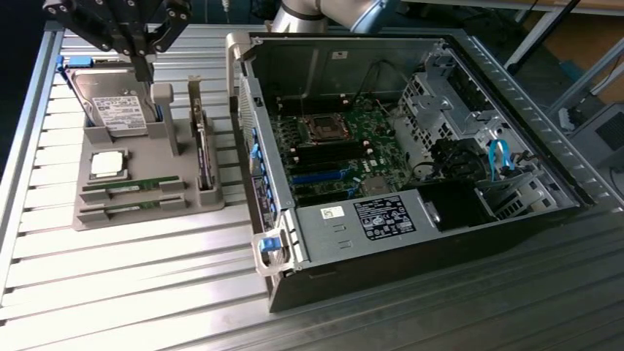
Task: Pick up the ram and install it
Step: 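Reach for the ram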
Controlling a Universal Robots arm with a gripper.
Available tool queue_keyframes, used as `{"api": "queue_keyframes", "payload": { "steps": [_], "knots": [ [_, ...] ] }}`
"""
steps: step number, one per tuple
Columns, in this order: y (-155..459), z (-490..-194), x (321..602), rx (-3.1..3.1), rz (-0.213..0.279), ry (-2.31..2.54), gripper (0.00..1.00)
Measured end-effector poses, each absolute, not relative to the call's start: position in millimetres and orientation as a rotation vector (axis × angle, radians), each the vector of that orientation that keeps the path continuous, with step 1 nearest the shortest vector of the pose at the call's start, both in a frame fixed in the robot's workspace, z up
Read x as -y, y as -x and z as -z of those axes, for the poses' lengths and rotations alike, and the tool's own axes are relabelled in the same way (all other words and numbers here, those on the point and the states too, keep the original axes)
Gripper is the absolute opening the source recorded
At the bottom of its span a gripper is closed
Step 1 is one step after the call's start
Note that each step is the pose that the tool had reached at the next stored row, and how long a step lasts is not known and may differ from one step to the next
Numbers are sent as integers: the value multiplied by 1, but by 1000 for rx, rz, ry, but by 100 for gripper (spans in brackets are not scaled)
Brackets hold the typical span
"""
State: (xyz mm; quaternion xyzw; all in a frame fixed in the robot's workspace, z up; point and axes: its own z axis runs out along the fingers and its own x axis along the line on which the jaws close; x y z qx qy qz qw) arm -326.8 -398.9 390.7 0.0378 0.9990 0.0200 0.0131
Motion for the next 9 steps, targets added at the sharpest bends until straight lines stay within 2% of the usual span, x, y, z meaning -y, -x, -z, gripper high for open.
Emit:
{"api": "queue_keyframes", "payload": {
  "steps": [9],
  "knots": [
    [358,-390,399,-3112,-59,-118,10]
  ]
}}
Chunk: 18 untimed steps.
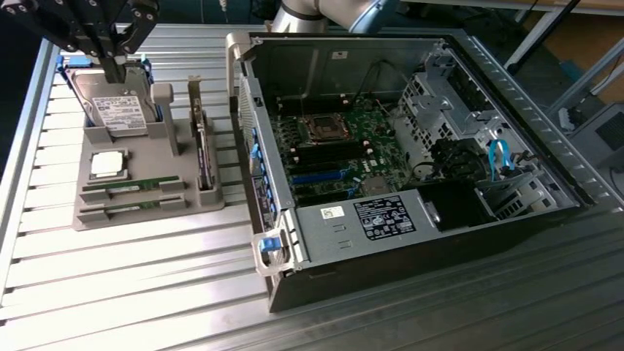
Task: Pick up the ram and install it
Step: 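Reach for the ram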
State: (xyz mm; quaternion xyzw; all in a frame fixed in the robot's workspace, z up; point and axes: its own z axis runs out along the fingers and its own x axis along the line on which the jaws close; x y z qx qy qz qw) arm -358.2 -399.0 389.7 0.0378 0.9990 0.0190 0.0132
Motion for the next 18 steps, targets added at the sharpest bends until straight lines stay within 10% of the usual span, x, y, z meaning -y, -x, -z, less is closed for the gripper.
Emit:
{"api": "queue_keyframes", "payload": {
  "steps": [18],
  "knots": [
    [373,-389,404,-3113,-58,-118,10]
  ]
}}
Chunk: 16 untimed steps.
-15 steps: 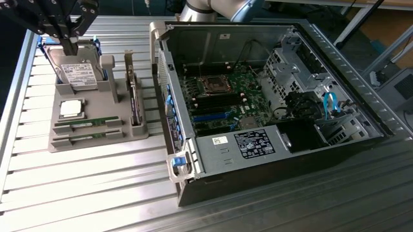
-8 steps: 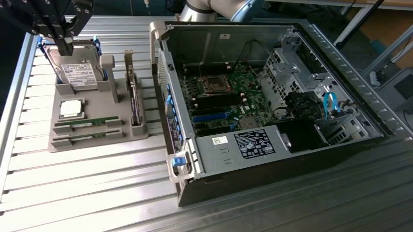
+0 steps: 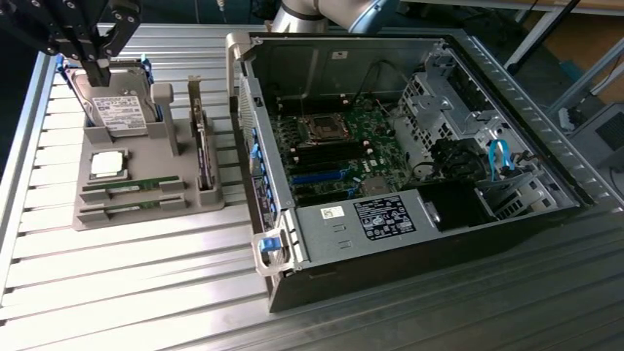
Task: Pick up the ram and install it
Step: 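Reach for the ram, then pick up the ram and move it above insertion slot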
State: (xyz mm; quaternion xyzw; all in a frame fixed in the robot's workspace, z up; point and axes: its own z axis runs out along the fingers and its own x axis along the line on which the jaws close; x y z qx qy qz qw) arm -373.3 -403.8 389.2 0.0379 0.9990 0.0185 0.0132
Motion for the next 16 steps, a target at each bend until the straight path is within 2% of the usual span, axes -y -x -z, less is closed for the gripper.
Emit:
{"api": "queue_keyframes", "payload": {
  "steps": [16],
  "knots": [
    [373,-389,412,-3112,-58,-118,10]
  ]
}}
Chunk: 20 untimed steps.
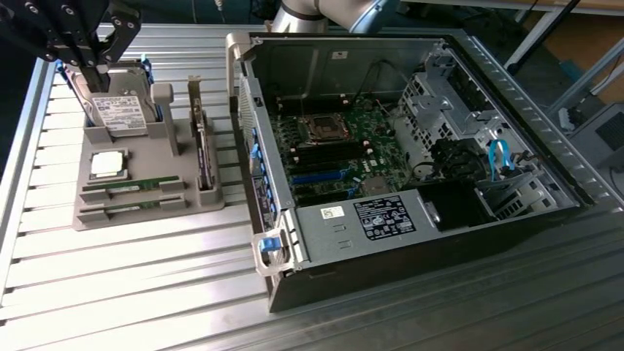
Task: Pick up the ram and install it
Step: 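Pick up the ram and move it above insertion slot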
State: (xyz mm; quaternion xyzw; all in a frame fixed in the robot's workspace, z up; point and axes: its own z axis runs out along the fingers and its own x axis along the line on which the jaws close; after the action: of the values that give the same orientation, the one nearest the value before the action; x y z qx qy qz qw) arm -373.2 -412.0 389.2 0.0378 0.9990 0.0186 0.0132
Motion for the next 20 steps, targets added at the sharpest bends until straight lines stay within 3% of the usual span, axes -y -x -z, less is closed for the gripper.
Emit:
{"api": "queue_keyframes", "payload": {
  "steps": [12,20],
  "knots": [
    [373,-389,412,-3114,-58,-88,10],
    [373,-389,412,-3110,-62,234,10]
  ]
}}
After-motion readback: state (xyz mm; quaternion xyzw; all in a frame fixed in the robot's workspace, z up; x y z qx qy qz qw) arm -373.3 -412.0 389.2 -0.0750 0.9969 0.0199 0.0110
